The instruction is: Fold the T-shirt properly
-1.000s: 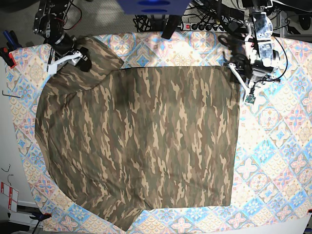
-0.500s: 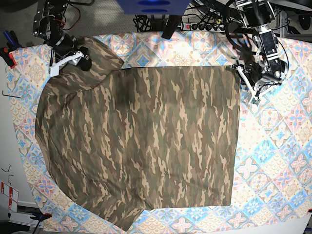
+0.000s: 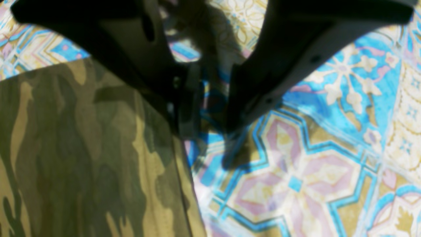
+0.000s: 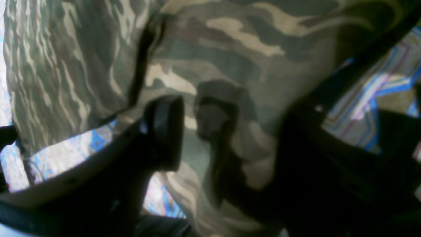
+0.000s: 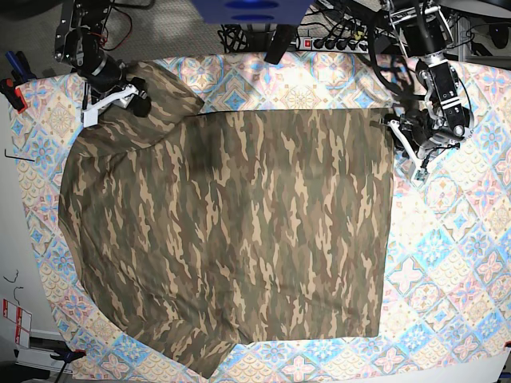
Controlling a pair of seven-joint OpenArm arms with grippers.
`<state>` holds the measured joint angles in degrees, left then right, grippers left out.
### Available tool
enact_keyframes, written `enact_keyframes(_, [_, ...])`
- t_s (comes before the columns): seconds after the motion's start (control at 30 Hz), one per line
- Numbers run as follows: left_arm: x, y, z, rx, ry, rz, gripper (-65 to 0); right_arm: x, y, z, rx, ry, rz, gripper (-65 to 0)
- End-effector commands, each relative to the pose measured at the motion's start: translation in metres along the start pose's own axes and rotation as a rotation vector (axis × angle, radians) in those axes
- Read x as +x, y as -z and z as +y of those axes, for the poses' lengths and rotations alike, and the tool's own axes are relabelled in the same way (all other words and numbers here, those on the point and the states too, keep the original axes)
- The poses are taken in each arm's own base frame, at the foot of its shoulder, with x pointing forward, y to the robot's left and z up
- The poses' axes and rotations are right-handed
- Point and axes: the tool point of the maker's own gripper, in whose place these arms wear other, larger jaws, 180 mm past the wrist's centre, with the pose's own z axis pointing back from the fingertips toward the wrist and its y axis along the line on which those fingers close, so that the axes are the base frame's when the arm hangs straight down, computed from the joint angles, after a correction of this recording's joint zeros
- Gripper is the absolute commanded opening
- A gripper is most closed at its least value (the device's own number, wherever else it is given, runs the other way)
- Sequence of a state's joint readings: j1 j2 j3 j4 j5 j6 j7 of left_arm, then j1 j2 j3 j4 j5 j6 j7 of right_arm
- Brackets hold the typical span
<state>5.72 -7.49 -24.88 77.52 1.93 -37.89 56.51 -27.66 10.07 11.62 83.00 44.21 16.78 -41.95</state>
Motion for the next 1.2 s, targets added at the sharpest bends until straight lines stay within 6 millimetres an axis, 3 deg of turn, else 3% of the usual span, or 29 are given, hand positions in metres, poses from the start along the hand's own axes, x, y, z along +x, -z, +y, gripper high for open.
enact_keyframes(0.0, [-0.063,0.007,-0.025,-0.064,0.03,0.25,-50.5,-0.085,-0.001,0.006,-0.004,0.009,0.333,-35.7])
enact_keyframes(0.33, [-0.095,0.001,-0.028,-0.067,0.029,0.333,-49.9,-0.089,-0.002,-0.001,-0.04,-0.039,0.358,-35.7])
enact_keyframes(0.63, [-0.097,-0.003,-0.015,-0.041,0.039,0.326,-49.8,-0.108,0.004,0.011,-0.028,-0.11,0.425,-35.6])
enact_keyframes(0.93, [-0.121,-0.012,-0.004,0.017,0.082,0.409,-50.1,-0.096,0.012,0.017,-0.015,-0.124,0.402,-35.6])
enact_keyframes(1.03, [-0.122,-0.008,-0.014,-0.005,0.073,0.405,-50.0,-0.095,0.012,0.017,-0.014,-0.125,0.402,-35.6])
enact_keyframes(1.17, [-0.123,0.001,-0.048,-0.066,0.051,0.4,-49.9,-0.096,0.012,0.017,-0.015,-0.126,0.405,-35.6])
